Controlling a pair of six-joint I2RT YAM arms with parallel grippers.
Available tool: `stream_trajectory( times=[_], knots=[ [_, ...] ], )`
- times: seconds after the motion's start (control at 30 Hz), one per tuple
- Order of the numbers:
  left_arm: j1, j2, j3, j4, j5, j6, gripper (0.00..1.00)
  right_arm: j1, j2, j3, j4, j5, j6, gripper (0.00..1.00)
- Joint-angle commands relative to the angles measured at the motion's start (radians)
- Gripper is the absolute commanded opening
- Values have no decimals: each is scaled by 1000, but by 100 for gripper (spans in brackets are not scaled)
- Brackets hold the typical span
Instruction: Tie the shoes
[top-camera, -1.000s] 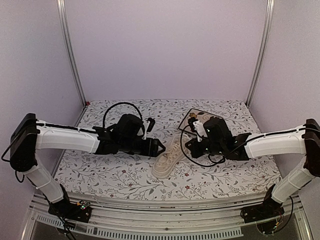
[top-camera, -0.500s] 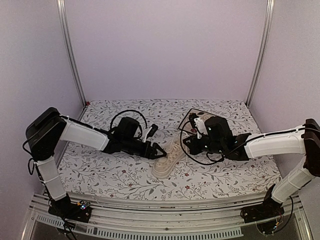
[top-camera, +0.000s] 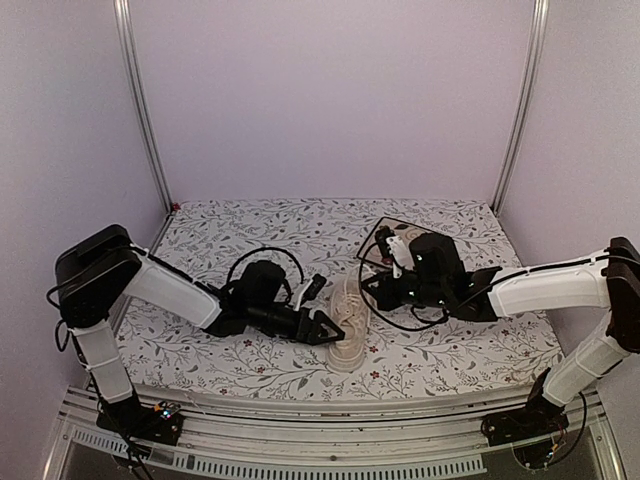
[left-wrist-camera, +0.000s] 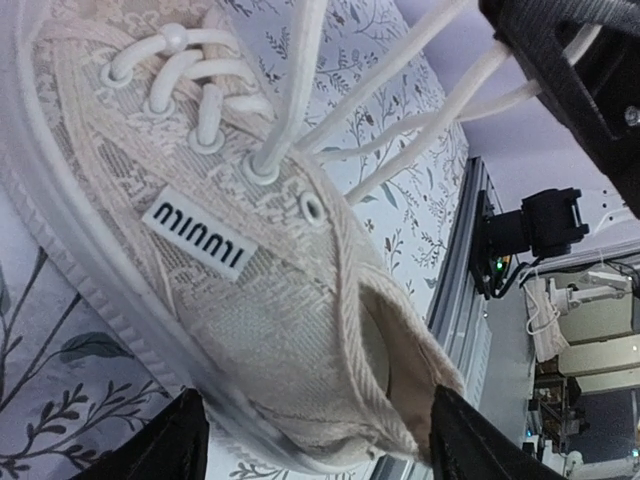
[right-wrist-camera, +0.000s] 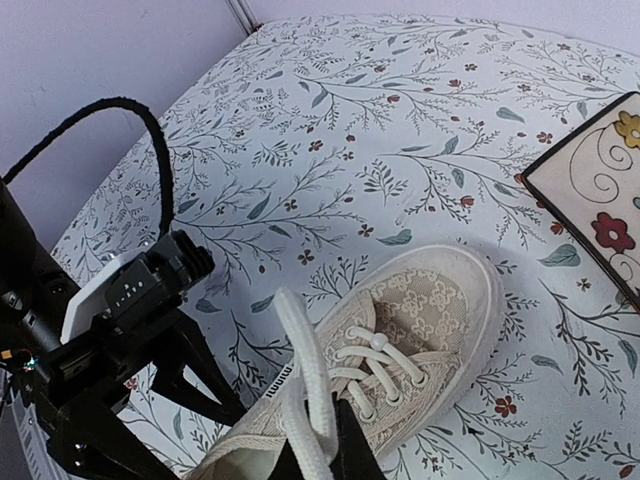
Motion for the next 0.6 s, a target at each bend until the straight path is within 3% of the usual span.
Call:
stream_trajectory(
  times=[0.0, 0.2, 0.57],
  knots=[
    [-4, -89, -28, -32, -112, 26, 76, -4, -15, -33, 22, -40, -17, 5],
    [10, -180, 95, -207, -287, 258, 80, -4, -52, -45, -5, -92, -49, 4],
    [21, -41, 336, -236, -241, 566, 82, -4, -98, -90, -1, -108, -21, 6]
  ],
)
